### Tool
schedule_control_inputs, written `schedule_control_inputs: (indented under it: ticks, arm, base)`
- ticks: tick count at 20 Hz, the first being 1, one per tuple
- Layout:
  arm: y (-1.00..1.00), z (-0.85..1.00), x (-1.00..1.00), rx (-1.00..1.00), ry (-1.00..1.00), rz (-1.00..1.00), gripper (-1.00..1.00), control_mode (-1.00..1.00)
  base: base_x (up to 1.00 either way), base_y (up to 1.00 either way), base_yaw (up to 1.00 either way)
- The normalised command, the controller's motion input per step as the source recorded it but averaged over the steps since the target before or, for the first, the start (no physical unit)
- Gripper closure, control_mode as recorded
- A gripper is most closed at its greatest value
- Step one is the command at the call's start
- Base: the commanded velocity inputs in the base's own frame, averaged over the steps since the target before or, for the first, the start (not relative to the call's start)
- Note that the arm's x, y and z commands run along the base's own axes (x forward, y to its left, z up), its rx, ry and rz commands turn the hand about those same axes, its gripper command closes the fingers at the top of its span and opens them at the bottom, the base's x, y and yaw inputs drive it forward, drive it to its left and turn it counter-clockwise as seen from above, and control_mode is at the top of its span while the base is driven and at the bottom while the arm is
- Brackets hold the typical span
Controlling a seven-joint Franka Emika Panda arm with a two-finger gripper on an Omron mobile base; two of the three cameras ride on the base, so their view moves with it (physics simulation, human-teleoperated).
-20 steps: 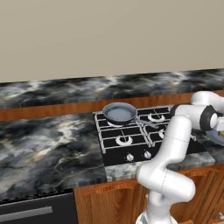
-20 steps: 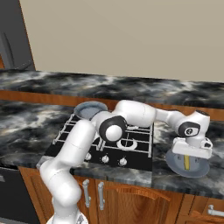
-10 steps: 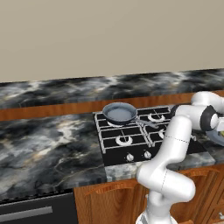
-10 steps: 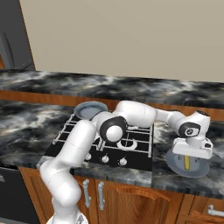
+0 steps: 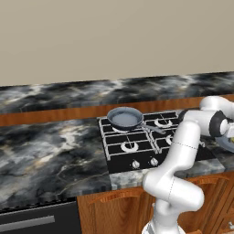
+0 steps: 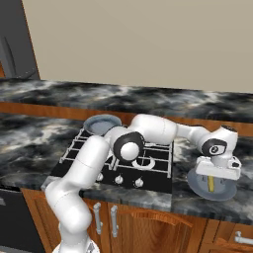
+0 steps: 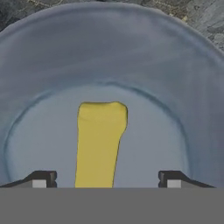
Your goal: Pick up the butter stick and place it in the pan. Then turn on the burner for the pan.
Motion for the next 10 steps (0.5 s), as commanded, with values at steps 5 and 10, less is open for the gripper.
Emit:
schedule_control_inputs:
  ticks: [5,10]
  arm:
    - [0.00,-0.36,0.00,0.00,0.00,0.00,1.00,-1.00]
    - [0.00,-0.44,0.00,0.00,0.00,0.00,1.00,-1.00]
  base:
    - [0.00,0.00,0.00]
    - [0.00,0.00,0.00]
